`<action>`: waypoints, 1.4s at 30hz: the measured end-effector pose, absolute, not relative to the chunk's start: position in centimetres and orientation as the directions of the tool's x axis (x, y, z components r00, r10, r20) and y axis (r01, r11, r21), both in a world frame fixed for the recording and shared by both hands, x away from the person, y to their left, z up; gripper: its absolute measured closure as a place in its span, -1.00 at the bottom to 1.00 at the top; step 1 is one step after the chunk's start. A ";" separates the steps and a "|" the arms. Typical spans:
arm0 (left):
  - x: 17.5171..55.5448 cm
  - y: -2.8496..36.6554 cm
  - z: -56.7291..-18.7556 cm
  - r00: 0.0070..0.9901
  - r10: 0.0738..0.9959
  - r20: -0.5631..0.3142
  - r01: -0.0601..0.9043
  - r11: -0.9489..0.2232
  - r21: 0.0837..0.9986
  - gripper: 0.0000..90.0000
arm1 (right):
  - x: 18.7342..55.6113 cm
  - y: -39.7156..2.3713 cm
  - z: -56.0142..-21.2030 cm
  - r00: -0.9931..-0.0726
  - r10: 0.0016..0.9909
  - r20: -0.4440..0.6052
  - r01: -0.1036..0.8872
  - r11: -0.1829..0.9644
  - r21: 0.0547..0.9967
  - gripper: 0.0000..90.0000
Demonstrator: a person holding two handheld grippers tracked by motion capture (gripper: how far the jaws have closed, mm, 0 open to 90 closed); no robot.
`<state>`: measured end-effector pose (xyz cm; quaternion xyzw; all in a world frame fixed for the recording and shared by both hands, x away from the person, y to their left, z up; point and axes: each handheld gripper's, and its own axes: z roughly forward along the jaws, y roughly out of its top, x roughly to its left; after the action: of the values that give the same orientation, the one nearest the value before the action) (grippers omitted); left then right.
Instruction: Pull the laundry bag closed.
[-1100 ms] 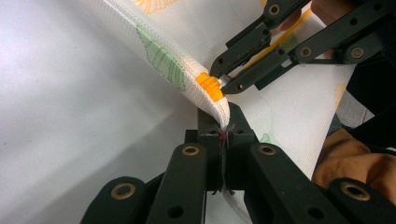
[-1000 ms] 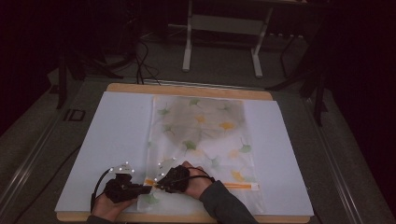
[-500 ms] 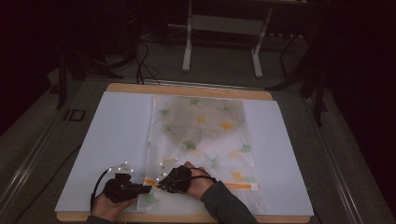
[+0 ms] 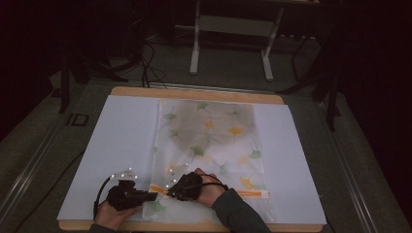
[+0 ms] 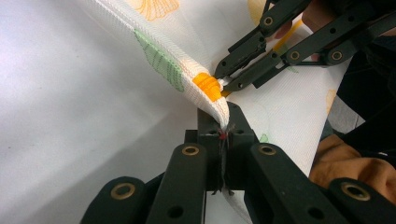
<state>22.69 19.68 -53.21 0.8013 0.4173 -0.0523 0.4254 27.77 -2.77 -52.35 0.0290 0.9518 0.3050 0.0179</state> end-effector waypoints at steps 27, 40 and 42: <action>22.7 19.8 -53.1 0.645 0.620 -0.447 0.715 -0.284 0.639 0.95 | 27.8 -4.1 -52.4 -0.997 0.073 -0.002 0.059 0.818 0.572 0.88; 22.6 20.0 -53.0 0.646 0.615 -0.452 0.713 -0.274 0.645 0.96 | 27.7 -5.1 -52.3 -0.996 0.082 -0.018 0.058 0.828 0.558 0.89; 22.6 20.1 -53.0 0.644 0.616 -0.454 0.714 -0.271 0.645 0.96 | 27.7 -5.3 -52.3 -0.996 0.083 -0.021 0.057 0.829 0.556 0.89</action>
<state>22.64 20.06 -53.03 0.7953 0.4180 -0.0565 0.4354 27.69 -5.27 -52.26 0.0365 0.9561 0.2900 0.0220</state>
